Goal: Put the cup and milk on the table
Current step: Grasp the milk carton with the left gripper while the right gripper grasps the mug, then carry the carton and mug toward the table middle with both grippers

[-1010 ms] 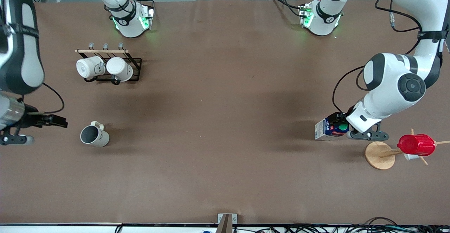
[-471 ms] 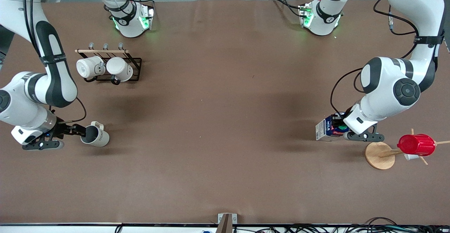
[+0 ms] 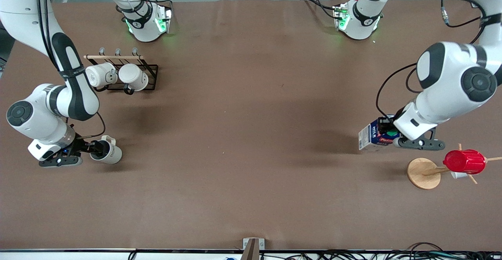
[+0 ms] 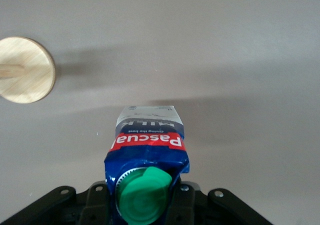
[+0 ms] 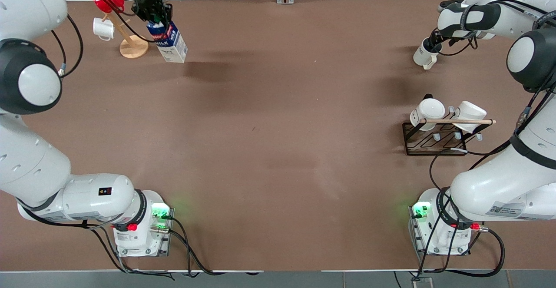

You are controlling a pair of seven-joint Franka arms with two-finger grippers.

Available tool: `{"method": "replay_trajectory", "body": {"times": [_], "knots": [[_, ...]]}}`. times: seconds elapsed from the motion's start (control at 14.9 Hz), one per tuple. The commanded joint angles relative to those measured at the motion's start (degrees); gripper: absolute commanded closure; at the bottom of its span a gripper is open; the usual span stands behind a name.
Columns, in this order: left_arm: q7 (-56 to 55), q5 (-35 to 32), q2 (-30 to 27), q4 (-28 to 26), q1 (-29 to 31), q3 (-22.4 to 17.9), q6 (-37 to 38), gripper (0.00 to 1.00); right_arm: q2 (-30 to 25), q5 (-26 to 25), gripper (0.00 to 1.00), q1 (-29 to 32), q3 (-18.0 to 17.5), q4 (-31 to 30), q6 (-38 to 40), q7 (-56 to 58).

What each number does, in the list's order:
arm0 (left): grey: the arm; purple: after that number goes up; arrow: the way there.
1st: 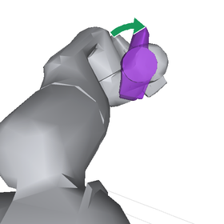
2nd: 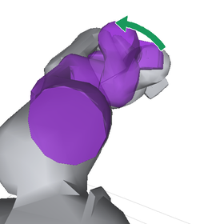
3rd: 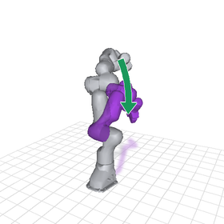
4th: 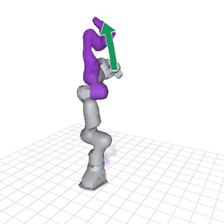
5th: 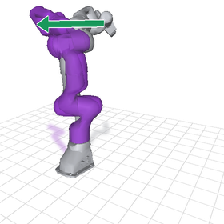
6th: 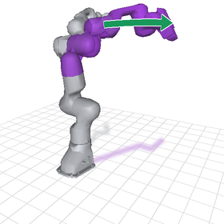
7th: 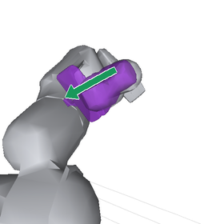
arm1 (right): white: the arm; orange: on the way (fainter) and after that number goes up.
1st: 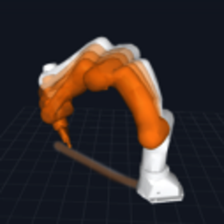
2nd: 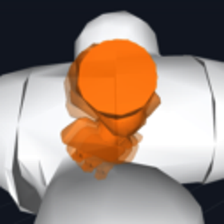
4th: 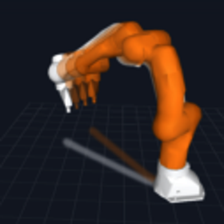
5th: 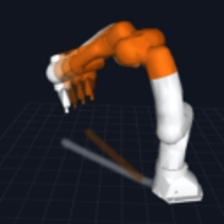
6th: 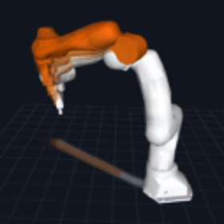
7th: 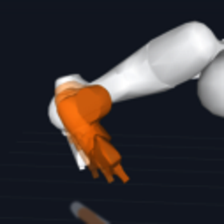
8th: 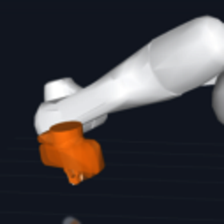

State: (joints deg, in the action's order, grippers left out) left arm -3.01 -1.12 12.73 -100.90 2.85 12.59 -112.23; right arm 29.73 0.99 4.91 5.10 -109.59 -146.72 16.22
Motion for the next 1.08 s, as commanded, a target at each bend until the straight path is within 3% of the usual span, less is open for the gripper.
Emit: {"method": "replay_trajectory", "body": {"times": [0.0,0.07,0.13,0.27,0.47,0.74,1.01], "knots": [[0.47,-0.99,-0.86,4.03,0.14,1.12,5.87,0.65,-0.73,0.41,0.63,0.01,-0.26,-0.98,0.02,-1.01],[0.29,-0.90,-0.78,5.17,0.05,1.21,6.75,0.65,-0.73,0.41,0.79,0.01,-0.26,-0.98,0.72,-2.15],[0.12,-0.64,-0.78,5.53,-0.03,1.30,6.85,0.65,-0.73,0.41,0.88,0.01,-0.35,-0.89,1.43,-2.68],[0.11,-0.28,-0.60,6.06,-0.21,1.30,6.85,0.65,-0.73,0.41,0.95,0.01,-0.44,-0.89,2.13,-2.69],[-0.59,-0.11,0.01,7.03,-0.30,2.53,6.85,0.65,-1.51,0.41,0.95,-0.16,-0.61,-0.28,4.76,-2.16],[-4.10,-0.20,0.10,7.29,-0.47,4.02,6.85,0.65,-6.78,0.41,0.94,-4.98,-0.79,5.86,17.48,-3.12],[-4.72,-0.20,0.54,7.29,-0.56,4.37,6.85,0.64,-7.14,0.50,0.95,-13.59,-2.37,10.88,22.79,-18.11]]}}
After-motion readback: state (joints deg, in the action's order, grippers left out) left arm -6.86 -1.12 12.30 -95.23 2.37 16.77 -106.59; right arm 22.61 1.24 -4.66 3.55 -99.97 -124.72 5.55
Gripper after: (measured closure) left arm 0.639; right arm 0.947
